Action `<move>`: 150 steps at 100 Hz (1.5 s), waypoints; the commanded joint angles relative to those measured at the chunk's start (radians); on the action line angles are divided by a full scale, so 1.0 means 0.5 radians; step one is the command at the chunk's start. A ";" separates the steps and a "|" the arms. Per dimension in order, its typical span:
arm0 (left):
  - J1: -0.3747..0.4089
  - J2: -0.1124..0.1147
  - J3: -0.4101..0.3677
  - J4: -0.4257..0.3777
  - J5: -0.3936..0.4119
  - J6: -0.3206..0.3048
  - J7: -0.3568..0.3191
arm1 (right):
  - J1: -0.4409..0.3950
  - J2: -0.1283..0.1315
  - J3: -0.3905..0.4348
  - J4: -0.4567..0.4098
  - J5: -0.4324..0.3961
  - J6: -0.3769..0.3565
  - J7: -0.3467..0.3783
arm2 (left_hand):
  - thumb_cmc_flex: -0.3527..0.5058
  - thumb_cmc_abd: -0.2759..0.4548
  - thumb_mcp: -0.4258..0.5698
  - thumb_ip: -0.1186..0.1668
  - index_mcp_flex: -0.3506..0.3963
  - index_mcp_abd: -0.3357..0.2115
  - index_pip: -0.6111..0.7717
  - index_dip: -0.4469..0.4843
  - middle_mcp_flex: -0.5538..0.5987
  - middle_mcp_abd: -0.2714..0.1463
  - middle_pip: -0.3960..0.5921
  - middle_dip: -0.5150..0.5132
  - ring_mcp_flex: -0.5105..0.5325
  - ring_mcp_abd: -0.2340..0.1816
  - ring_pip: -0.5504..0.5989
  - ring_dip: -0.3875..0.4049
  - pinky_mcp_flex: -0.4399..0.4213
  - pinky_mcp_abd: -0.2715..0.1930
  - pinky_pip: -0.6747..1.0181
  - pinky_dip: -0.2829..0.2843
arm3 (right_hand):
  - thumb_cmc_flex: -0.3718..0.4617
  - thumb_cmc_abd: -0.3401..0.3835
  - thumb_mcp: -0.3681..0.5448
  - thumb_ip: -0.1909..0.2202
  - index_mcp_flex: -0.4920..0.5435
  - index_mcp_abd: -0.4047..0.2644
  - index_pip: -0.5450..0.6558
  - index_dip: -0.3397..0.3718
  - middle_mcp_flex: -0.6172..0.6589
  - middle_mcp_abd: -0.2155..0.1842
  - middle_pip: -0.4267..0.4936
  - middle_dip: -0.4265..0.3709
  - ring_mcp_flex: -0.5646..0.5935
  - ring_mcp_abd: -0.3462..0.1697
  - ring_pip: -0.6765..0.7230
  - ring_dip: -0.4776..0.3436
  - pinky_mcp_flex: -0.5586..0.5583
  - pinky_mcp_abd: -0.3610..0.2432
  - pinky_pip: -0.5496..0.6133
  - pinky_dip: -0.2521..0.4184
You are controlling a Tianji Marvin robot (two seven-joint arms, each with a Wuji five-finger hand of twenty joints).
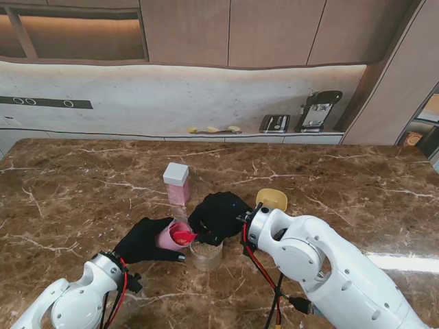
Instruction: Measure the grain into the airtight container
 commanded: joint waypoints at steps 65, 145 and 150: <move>0.019 -0.001 -0.013 0.006 0.007 -0.005 -0.005 | -0.134 0.005 0.268 -0.101 0.278 0.295 0.164 | 0.419 0.502 0.683 -0.065 0.431 -0.412 0.364 -0.011 0.246 -0.108 0.149 0.014 0.025 -0.052 0.019 0.018 -0.030 0.017 -0.028 0.014 | -0.011 0.002 0.143 0.003 0.080 -0.085 0.038 0.033 0.096 -0.060 0.080 -0.003 0.067 -0.045 0.143 0.019 0.091 -0.059 0.409 0.015; 0.053 -0.011 -0.049 0.014 0.009 -0.017 0.043 | 0.133 0.099 -0.152 -0.159 0.032 1.254 0.740 | 0.419 0.500 0.687 -0.066 0.435 -0.406 0.361 -0.013 0.246 -0.101 0.149 0.014 0.023 -0.045 0.019 0.018 -0.033 0.019 -0.033 0.011 | 0.024 0.001 0.089 0.063 0.049 -0.031 0.038 0.004 0.096 -0.049 0.055 -0.012 0.067 -0.051 0.141 0.019 0.094 -0.076 0.414 0.019; 0.056 -0.011 -0.052 0.016 0.009 -0.019 0.046 | 0.158 0.100 -0.188 -0.157 0.026 1.295 0.744 | 0.419 0.501 0.686 -0.066 0.434 -0.408 0.361 -0.013 0.245 -0.104 0.148 0.013 0.021 -0.046 0.018 0.017 -0.034 0.019 -0.033 0.011 | 0.030 0.006 0.071 0.073 0.047 -0.028 0.042 0.001 0.097 -0.050 0.051 -0.013 0.067 -0.050 0.139 0.021 0.094 -0.080 0.414 0.020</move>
